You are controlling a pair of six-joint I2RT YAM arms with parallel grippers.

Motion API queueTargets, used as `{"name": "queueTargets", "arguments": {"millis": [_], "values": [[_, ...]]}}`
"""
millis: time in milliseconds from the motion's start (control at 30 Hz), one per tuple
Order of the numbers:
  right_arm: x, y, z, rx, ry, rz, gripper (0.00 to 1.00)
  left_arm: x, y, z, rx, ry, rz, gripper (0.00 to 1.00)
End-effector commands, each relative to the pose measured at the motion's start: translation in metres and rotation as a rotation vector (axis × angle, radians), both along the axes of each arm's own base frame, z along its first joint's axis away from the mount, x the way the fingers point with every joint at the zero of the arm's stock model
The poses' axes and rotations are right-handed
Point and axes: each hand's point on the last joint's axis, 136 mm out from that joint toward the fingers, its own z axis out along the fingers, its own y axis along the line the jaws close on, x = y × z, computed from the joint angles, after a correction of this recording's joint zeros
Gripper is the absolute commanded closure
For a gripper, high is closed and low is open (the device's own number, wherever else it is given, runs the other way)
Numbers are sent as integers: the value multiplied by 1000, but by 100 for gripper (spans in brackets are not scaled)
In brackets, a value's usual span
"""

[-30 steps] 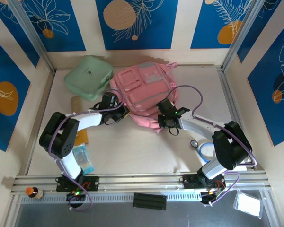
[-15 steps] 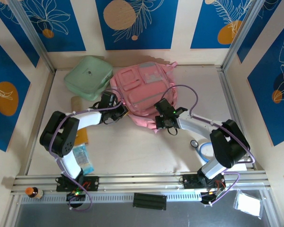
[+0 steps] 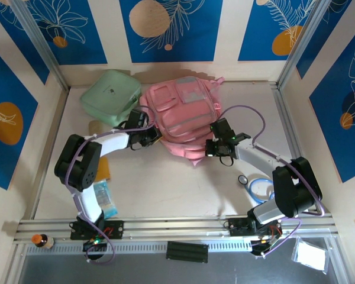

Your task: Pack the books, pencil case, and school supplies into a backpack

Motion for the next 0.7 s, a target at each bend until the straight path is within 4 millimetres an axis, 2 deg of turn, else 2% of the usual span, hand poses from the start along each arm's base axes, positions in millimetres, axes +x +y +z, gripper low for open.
{"name": "queueTargets", "arguments": {"millis": [0,67,267,467,567,667], "values": [[-22,39,-5,59,66,165,100,14,33,9,123,-45,29,73],[-25,64,-2,115,69,217,100,10,48,15,153,-48,47,60],[-22,137,15,219,36,360,100,-18,89,28,213,-29,119,38],[-20,212,35,304,5,503,100,-49,103,41,207,27,191,33],[-24,236,40,332,-4,549,100,-58,103,44,173,68,230,33],[-29,250,41,352,-4,576,100,-60,97,46,139,82,240,33]]}}
